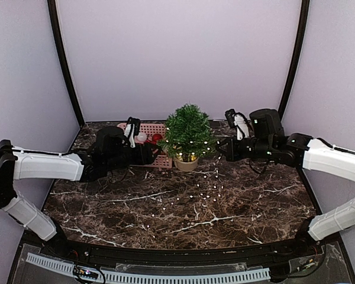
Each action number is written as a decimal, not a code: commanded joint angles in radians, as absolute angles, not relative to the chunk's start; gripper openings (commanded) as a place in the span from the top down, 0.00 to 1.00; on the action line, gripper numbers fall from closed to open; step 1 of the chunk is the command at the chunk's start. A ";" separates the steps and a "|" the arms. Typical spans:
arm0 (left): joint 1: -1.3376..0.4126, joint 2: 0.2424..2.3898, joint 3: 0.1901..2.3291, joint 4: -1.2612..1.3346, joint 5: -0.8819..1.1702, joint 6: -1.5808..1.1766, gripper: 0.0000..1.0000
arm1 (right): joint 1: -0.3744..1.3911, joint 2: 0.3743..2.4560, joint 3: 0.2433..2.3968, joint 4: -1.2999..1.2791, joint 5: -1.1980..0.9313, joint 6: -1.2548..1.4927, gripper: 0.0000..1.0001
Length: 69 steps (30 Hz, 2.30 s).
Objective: Decorate the small christmas tree
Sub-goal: Wrap the side of the string light in the gap of the branches.
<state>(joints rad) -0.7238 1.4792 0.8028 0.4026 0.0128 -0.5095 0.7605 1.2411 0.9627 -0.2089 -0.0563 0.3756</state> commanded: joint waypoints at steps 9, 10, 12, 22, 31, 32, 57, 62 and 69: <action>-0.812 1.565 0.885 0.411 0.055 -0.559 0.18 | 0.770 1.261 0.972 -0.128 -0.011 0.450 1.00; -0.812 1.574 0.901 0.406 0.058 -0.559 0.18 | 0.770 1.262 0.969 -0.126 -0.004 0.457 1.00; -0.812 1.596 0.917 0.406 0.066 -0.557 0.18 | 0.770 1.262 0.964 -0.120 0.025 0.474 1.00; -0.812 1.613 0.930 0.393 0.028 -0.552 0.58 | 0.769 1.294 0.959 -0.091 0.096 0.537 1.00; -0.804 1.612 0.932 0.374 0.011 -0.542 0.85 | 0.764 1.330 0.876 -0.048 0.094 0.579 1.00; -0.800 1.612 0.931 0.373 0.012 -0.541 0.87 | 0.764 1.341 0.869 -0.037 0.086 0.582 1.00; -0.699 1.562 0.937 0.340 -0.023 -0.388 0.57 | 0.771 1.445 0.848 0.083 -0.079 0.575 1.00; -0.721 1.411 0.880 0.265 -0.149 -0.409 0.34 | 0.775 1.385 0.857 0.034 -0.076 0.567 1.00; -0.850 1.427 0.904 0.304 -0.097 -0.491 0.26 | 0.774 1.337 0.911 -0.093 0.047 0.541 1.00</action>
<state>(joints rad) -0.7902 1.3922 0.8875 0.2935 -0.1207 -0.4351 0.7681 1.3609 0.8577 -0.0177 -0.0460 0.5690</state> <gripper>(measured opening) 0.729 0.006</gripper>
